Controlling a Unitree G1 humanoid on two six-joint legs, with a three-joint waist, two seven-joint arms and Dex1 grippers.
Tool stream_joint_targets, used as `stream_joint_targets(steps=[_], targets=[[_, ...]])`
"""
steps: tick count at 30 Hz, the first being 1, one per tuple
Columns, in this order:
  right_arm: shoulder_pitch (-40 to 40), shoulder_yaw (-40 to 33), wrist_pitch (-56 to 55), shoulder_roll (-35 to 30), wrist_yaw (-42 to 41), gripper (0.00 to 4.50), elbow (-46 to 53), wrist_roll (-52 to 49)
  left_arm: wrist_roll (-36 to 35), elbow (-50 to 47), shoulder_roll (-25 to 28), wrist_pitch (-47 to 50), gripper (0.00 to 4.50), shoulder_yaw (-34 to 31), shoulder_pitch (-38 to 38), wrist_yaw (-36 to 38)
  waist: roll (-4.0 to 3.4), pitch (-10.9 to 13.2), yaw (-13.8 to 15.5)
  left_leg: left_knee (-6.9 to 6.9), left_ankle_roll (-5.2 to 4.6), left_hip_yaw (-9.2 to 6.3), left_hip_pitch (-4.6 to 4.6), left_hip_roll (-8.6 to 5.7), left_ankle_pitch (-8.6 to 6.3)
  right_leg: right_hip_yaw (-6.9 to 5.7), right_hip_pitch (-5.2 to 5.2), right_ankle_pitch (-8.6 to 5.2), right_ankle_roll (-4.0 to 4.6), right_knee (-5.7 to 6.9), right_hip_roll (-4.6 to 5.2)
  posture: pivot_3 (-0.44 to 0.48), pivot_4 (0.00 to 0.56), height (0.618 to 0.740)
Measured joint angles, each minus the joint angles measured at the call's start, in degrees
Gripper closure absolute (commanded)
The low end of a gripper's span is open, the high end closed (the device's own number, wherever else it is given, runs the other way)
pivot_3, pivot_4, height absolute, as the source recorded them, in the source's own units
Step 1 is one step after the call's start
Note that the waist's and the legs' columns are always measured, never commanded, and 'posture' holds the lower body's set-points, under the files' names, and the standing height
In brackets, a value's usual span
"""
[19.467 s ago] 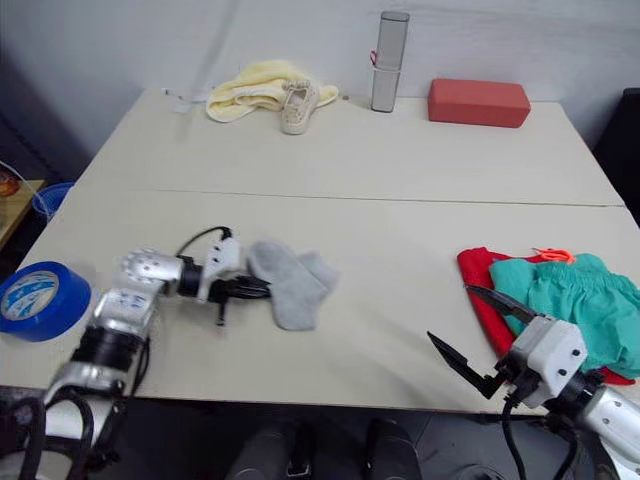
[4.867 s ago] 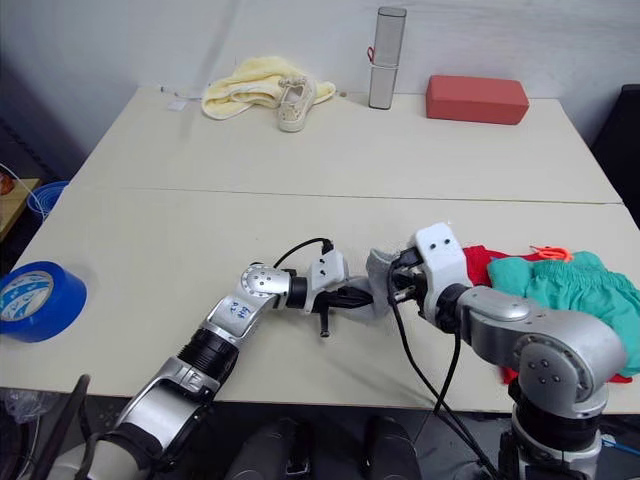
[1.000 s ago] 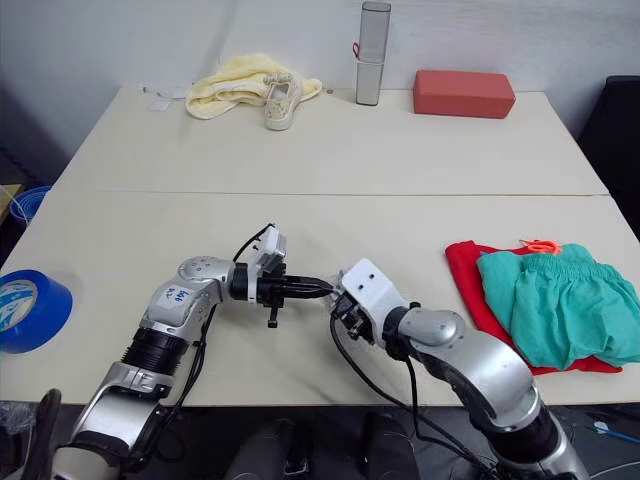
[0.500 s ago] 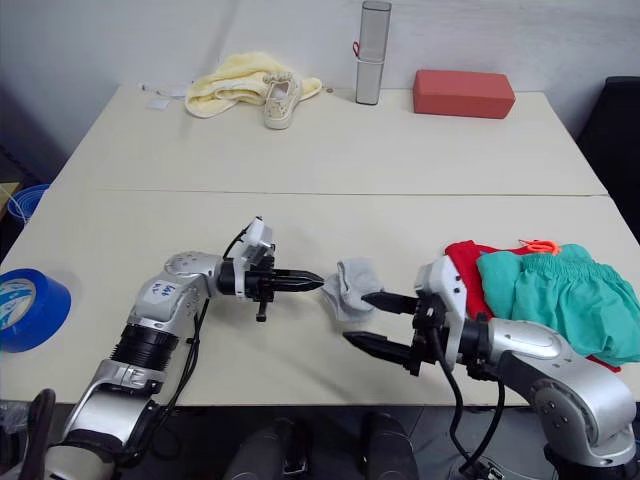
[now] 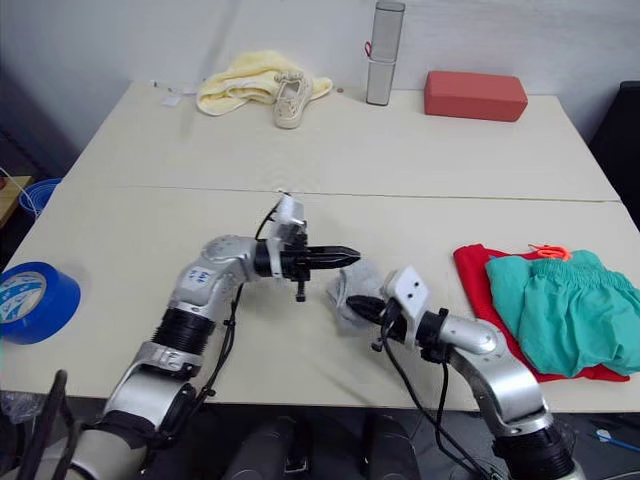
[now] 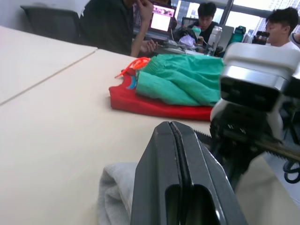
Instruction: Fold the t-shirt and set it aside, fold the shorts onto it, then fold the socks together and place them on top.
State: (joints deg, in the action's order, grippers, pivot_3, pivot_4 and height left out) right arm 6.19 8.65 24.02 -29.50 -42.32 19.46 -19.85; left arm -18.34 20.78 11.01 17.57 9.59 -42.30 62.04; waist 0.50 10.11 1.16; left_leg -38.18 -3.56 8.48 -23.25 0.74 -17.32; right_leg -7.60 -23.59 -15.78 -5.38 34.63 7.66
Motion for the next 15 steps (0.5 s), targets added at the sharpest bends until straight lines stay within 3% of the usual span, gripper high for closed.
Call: stream_joint_targets(steps=[9,15], targets=[[-1.76,2.02,-3.43,0.28,1.11,4.47,-0.71,4.05,10.72,6.33,-0.84,-7.24,4.5,6.54,1.08,-5.36,-0.01,-0.01,0.05,-0.01,0.07,-0.09,0.06,0.1,0.02,0.09,-0.01,-0.03,0.09,-0.03,0.19,0.0,0.15,0.74],[-6.21,-3.1,-2.76,-0.1,-0.2,4.47,1.87,-0.94,12.22,7.49,-0.16,-10.7,4.5,5.98,1.34,-8.56,-0.01,-0.01,0.17,-0.02,0.04,-0.12,0.07,0.08,0.0,0.08,0.03,-0.02,0.11,0.0,0.32,0.0,0.15,0.74]])
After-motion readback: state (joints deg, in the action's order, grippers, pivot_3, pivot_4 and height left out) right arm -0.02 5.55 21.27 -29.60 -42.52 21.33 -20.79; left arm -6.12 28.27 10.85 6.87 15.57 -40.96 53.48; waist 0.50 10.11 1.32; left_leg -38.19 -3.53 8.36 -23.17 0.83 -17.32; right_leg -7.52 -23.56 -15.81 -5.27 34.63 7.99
